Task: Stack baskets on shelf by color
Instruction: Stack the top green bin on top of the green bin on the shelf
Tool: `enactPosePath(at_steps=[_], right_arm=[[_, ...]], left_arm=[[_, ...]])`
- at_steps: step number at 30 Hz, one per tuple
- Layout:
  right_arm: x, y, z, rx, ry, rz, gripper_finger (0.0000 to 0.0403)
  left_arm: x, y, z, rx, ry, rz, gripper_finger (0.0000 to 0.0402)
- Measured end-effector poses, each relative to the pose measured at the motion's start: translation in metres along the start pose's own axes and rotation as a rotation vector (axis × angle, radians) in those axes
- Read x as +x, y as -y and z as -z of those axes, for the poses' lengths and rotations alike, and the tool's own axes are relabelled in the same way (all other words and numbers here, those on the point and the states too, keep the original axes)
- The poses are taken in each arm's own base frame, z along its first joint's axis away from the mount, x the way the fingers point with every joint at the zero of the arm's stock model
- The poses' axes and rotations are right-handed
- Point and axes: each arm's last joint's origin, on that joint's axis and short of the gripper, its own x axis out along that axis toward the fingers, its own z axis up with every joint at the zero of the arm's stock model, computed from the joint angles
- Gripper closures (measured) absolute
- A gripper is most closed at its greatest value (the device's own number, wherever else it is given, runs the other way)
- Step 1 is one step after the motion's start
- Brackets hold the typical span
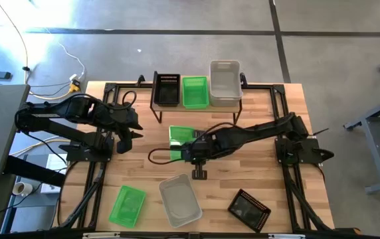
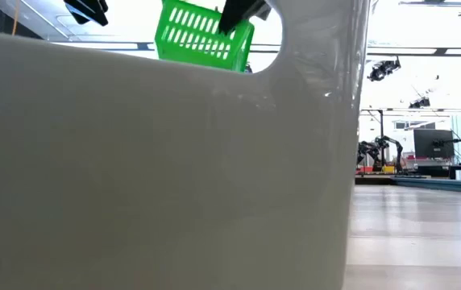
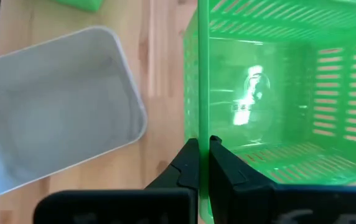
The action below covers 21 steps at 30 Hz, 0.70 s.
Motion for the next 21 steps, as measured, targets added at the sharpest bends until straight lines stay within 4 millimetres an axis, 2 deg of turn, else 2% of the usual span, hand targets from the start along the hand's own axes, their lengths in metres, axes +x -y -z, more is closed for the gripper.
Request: enactPosePath(at_steps=[13, 18, 21], right_arm=[[-0.082, 0.049, 0.000, -0.147, 0.192, 0.146, 0.0403], [-0.105, 0.077, 0.003, -0.170, 0.224, 0.244, 0.0403], [-0.112, 0.096, 0.005, -0.161, 0.221, 0.310, 0.0403]], left_arm=[[0.000, -0.004, -0.001, -0.094, 0.039, -0.145, 0.0272], [-0.001, -0.006, -0.001, -0.149, 0.057, -0.192, 0.0272], [-0.001, -0.006, -0.001, -0.173, 0.066, -0.212, 0.0272]])
